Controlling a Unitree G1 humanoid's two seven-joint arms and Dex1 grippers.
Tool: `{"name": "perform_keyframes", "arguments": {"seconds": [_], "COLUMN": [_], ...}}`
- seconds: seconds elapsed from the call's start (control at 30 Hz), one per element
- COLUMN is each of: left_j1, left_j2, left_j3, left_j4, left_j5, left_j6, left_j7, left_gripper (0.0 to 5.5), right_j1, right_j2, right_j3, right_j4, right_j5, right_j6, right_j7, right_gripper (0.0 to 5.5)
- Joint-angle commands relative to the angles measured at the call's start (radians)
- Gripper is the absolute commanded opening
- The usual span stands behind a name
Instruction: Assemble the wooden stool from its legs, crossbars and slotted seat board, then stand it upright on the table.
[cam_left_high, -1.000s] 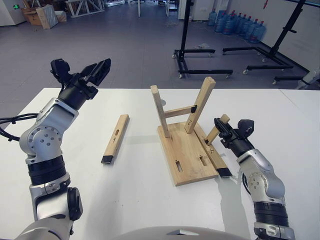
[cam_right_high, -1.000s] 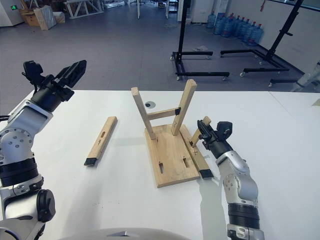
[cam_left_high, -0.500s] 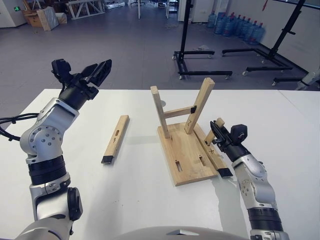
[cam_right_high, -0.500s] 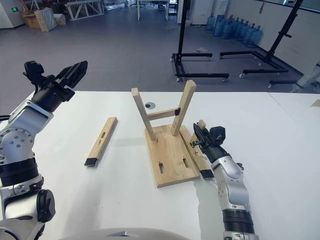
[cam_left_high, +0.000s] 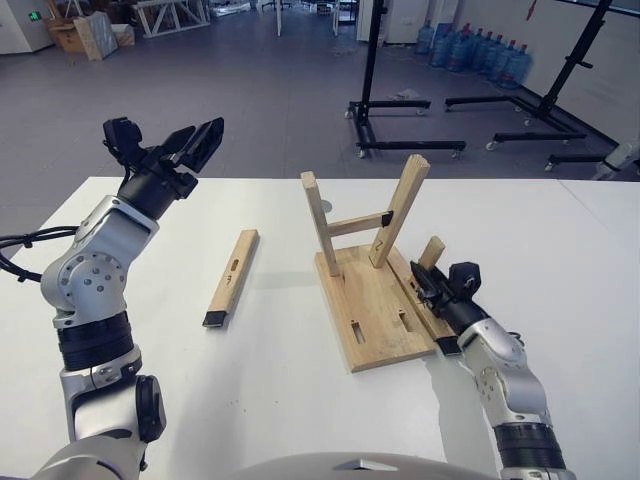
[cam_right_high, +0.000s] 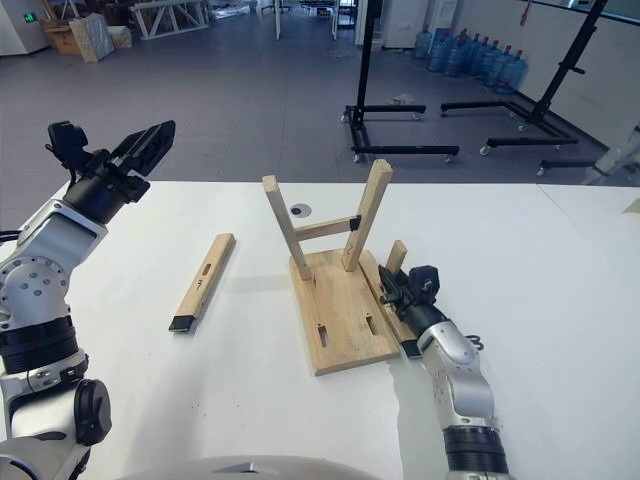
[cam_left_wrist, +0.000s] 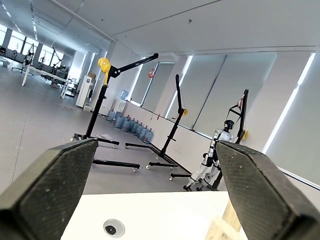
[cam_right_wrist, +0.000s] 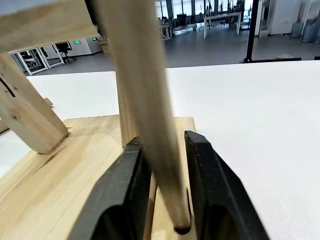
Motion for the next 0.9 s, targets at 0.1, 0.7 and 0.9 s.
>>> {"name": "perform_keyframes", "arguments": {"seconds": [0.1, 0.7, 0.9], "left_j1": [0.009, -0.008, 0.005], "left_j2": [0.002, -0.022, -0.032], "left_j3": [-0.007, -0.027, -0.036], "left_j4": [-0.009, -0.014, -0.02], "left_j5": [0.005, 0.002, 0.001], "left_j6": [0.001, 0.007, 0.003], "left_j7": [-0.003, 0.028, 0.025], "left_gripper": [4.29, 4.29, 4.29], "right_j1": [-0.076, -0.553, -0.526], "right_j2": [-0.044, 0.12, 0.219], "right_j3": [-0.037, -0.071, -0.03], "right_j4": [-0.173, -0.528, -0.463], "right_j5": [0.034, -0.028, -0.17], "right_j6": [0.11, 0.698, 0.7], "right_j7": [-0.033, -0.866, -0.945], "right_gripper": [2.21, 2.63, 2.63]}}
